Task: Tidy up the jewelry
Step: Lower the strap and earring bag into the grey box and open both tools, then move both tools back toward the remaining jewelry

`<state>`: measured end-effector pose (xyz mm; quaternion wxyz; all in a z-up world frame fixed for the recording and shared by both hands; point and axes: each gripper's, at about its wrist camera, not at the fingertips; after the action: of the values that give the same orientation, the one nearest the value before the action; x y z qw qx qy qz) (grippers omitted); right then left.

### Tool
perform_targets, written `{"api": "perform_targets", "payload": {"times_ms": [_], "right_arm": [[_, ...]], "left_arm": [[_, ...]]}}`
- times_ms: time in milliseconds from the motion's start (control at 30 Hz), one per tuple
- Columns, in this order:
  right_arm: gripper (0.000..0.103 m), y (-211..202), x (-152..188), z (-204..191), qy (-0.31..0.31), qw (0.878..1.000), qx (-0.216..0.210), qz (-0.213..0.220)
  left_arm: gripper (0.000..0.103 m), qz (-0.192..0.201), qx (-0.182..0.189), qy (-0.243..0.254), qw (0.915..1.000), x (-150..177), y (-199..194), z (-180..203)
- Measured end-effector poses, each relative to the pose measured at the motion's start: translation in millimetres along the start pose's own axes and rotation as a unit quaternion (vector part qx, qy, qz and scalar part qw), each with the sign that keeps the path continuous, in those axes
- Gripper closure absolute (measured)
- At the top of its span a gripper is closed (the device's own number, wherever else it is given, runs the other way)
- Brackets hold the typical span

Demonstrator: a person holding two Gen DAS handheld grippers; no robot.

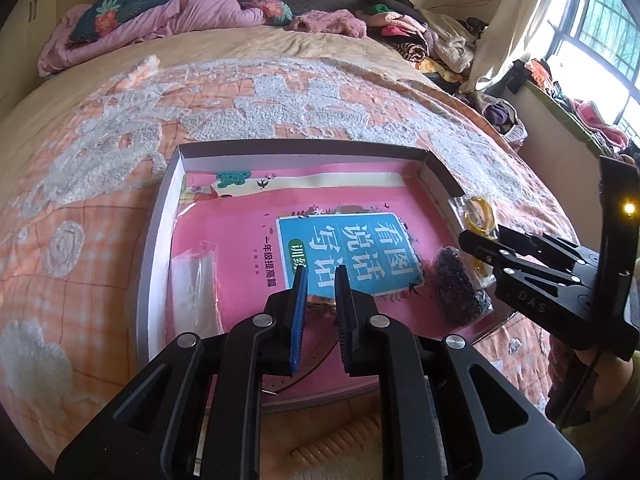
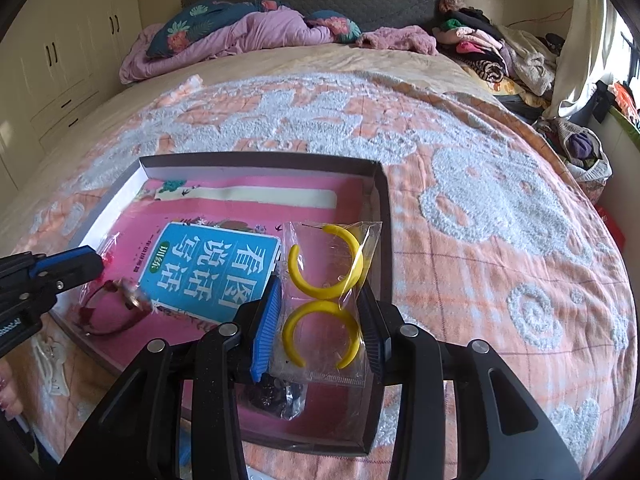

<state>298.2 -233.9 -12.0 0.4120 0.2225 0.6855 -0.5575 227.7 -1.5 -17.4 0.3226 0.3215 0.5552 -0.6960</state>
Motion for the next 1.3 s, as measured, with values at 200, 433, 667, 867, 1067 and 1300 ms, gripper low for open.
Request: {"api": "perform_targets", "payload": {"times_ms": [200, 433, 667, 867, 1067, 1300], "right_arm": [[0.054, -8.3, 0.5, 2.7, 0.016, 1.0, -0.006, 0.003], [0.029, -45.9, -6.2, 5.4, 0.027, 0.999, -0.009, 0.037], [0.017, -86.6, -14.5, 8.0, 0.036, 0.996, -0.009, 0.077], [0.017, -112.1, -21.8, 8.9, 0.04, 0.994, -0.01, 0.098], [0.006, -135.2, -25.3, 11.1, 0.052, 0.991, -0.014, 0.123], [0.006, -157.7, -28.7, 8.7, 0.049, 0.989, -0.018, 0.139]], "left_arm": [[0.095, 0.003, -0.002, 0.0, 1.0, -0.6, -6.0, 0.1], [0.095, 0.014, 0.0, -0.002, 0.9999, -4.6, -21.9, 2.2], [0.087, 0.025, -0.004, -0.005, 0.9997, -8.2, -39.2, 3.9], [0.066, 0.042, -0.006, -0.014, 0.999, -13.8, -58.9, 4.7], [0.032, 0.061, -0.016, -0.017, 0.9979, -17.1, -79.5, 5.7], [0.014, 0.077, -0.031, -0.022, 0.9963, -20.7, -100.2, 2.7]]}}
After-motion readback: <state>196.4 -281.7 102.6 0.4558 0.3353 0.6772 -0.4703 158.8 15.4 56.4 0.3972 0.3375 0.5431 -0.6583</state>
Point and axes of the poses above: each gripper's, at about its wrist camera, not at the fingertips, and y roughly the way its jaws point, z to its right, x to its underside, and after that the axes turned 15 degrees about z, right-handed
